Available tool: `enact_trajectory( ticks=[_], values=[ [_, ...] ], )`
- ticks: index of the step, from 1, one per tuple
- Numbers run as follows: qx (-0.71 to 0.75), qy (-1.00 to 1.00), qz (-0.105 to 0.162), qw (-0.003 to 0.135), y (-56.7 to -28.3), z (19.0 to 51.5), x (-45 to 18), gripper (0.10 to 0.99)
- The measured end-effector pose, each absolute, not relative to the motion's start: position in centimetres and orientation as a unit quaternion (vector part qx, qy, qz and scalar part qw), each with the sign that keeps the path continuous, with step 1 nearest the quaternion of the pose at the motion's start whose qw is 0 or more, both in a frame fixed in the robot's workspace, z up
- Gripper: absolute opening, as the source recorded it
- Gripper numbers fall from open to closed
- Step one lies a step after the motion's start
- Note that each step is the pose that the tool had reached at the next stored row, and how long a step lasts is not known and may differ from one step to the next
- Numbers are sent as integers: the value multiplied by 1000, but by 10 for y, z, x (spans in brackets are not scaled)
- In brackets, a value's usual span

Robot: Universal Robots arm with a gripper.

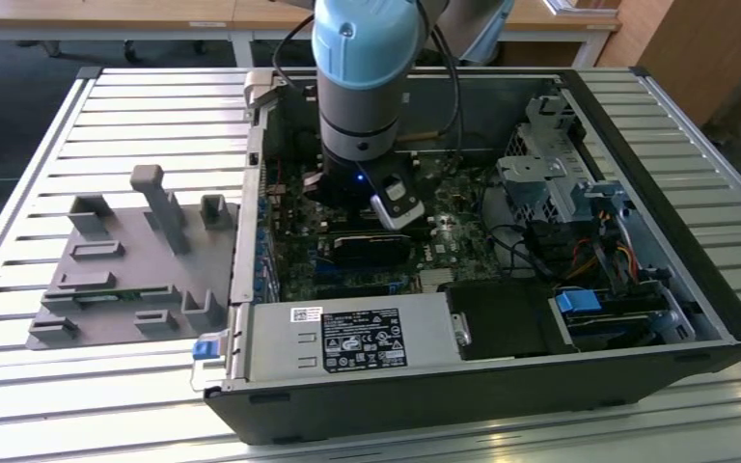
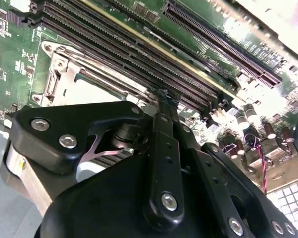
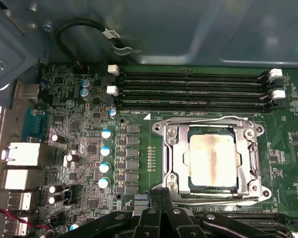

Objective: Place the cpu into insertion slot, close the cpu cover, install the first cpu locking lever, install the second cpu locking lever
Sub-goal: 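Install the second cpu locking lever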

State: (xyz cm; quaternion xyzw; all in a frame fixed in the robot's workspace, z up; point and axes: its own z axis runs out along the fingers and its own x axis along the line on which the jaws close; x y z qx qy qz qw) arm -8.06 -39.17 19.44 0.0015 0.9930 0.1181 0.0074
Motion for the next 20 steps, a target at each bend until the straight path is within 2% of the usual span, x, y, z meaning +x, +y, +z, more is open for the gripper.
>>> enact_trajectory(
  ticks=[12, 20],
  values=[
    [1, 993, 119, 7, -388, 191, -84, 118],
    [2, 993, 121, 7, -388, 202, -84, 118]
  ],
)
